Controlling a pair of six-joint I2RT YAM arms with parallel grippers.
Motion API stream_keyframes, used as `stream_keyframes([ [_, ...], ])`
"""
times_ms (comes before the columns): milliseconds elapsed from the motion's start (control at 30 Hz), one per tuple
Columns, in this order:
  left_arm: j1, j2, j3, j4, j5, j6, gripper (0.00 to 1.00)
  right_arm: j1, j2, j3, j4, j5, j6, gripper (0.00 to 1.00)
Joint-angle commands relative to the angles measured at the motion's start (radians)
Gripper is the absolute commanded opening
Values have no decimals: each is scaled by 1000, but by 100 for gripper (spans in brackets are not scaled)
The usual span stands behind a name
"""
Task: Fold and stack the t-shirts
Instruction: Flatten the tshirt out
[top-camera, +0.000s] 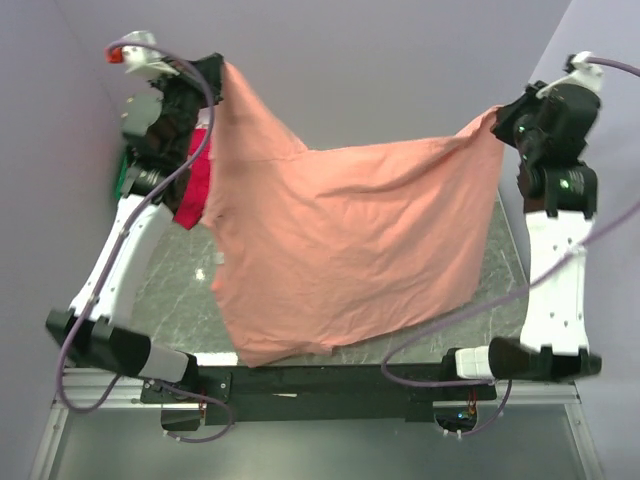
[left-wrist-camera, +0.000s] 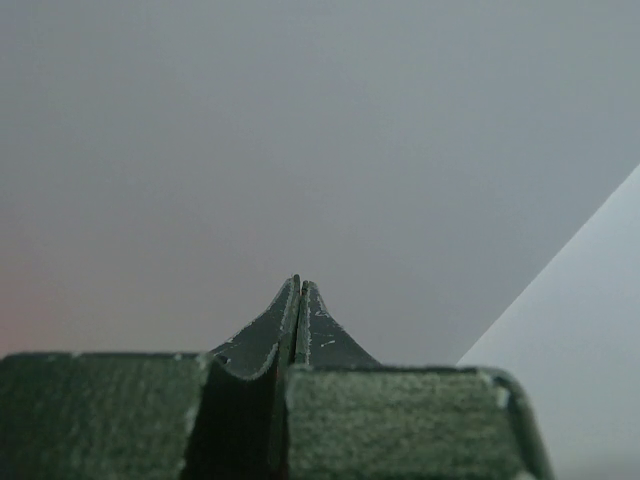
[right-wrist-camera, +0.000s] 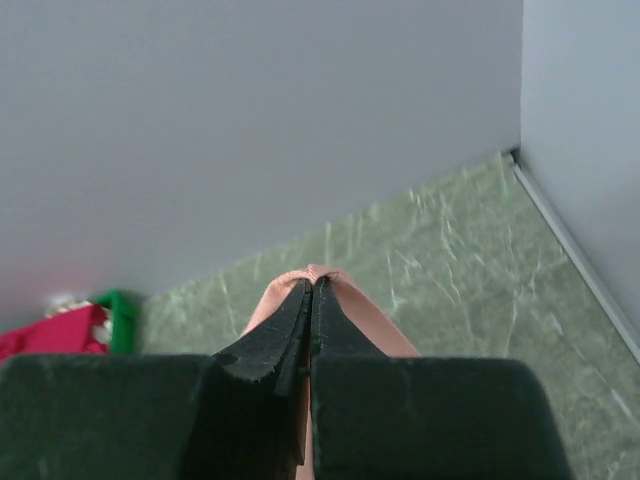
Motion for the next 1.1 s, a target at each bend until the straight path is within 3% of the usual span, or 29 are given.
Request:
stream_keyframes([
  [0,1,47,121,40,65,14,1,-11,52,58,29,25,-15,0],
  [133,1,101,216,38,85,22,1,-11,89,127,20,24,-12,0],
  [333,1,43,207,63,82,24,1,-11,57,162,20,40,-18,0],
  [767,0,-287,63,60,77,99,1,-9,-271,52,90,235,-26,0],
  [1067,1,-323,106,74,88,103,1,-9,-368,60,106,346,-61,0],
])
